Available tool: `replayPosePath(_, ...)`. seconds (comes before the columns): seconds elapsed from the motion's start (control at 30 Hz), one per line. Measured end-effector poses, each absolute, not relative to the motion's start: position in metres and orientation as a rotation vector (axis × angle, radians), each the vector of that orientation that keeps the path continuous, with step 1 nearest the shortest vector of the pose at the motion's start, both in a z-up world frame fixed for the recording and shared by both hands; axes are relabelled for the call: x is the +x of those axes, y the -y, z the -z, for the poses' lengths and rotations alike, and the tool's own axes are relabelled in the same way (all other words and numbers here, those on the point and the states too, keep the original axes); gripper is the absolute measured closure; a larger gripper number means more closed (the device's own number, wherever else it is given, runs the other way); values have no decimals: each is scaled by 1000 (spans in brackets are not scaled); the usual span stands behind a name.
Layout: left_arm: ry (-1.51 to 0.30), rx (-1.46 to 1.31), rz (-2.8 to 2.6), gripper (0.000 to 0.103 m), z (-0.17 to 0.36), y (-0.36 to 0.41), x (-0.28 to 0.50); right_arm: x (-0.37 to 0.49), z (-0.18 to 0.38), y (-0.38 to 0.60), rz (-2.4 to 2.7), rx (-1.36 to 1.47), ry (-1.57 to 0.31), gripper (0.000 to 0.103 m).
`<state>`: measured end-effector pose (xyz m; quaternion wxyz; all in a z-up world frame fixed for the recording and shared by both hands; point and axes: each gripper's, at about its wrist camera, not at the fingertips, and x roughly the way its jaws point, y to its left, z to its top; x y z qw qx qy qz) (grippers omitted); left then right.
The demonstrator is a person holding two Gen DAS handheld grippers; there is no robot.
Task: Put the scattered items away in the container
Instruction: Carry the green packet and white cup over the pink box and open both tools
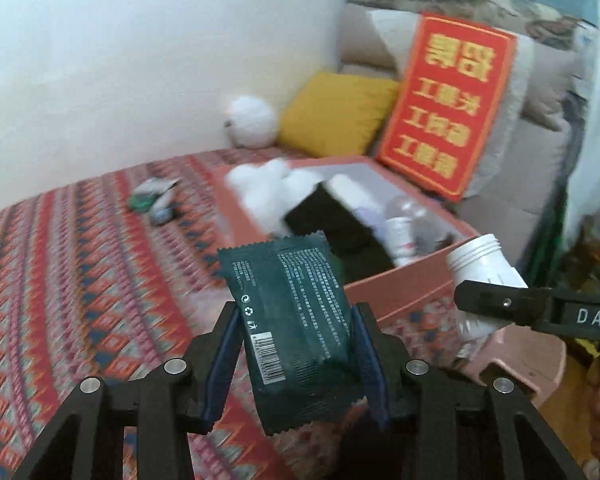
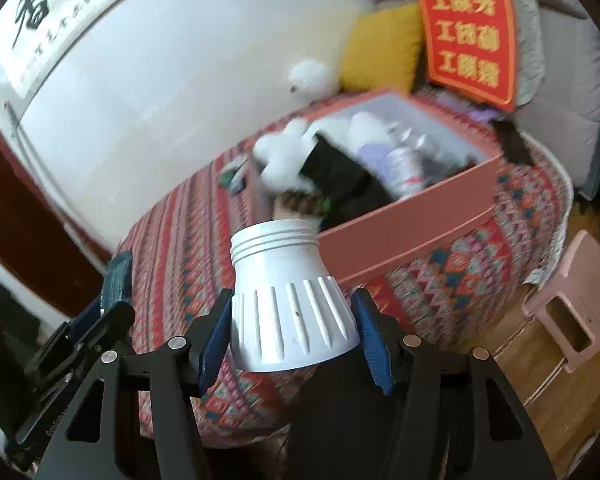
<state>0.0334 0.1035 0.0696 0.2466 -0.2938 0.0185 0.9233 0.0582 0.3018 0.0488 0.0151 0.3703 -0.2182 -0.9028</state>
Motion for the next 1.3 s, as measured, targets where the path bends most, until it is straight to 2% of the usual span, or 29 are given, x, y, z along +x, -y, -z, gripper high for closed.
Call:
replayPosePath(0.3, -107, -761, -2464, 56, -100, -181, -35, 12, -89, -357, 2974, 1030, 621, 41)
replayPosePath(0.53, -89, -801, -2475, 56, -105, -212, -121, -85, -122, -398, 3043, 964, 523, 41)
replayPosePath(0.7, -48, -857, -2422, 55, -86, -231, -173, -172, -114, -420, 3018, 977, 492, 40)
replayPosePath(0.73, -36, -884, -2398, 47, -80, -234, -184, -197, -104, -428, 3029, 1011, 475, 32)
replayPosePath(0.77, -25, -912, -2374, 28, -73, -236, -194, -216, -93, -435, 3060, 1058, 472, 23)
replayPosePath(0.8, -14, -935, -2376, 18, -67, -235, -200, -229, -83, -442, 3069, 1106, 483, 11)
replayPosePath(0.83, -2, -957, -2382, 7, -62, -232, -207, -241, -73, -449, 3076, 1153, 495, 11)
replayPosePath(1.0, 6, -1063, -2395, 5, -39, -204, -222, -237, -50, -453, 2942, 1211, 656, 12)
replayPosePath(1.3, 7, -1119, -2538, 5, -25, -107, -185, -157, -70, -381, 2876, 1141, 613, 11)
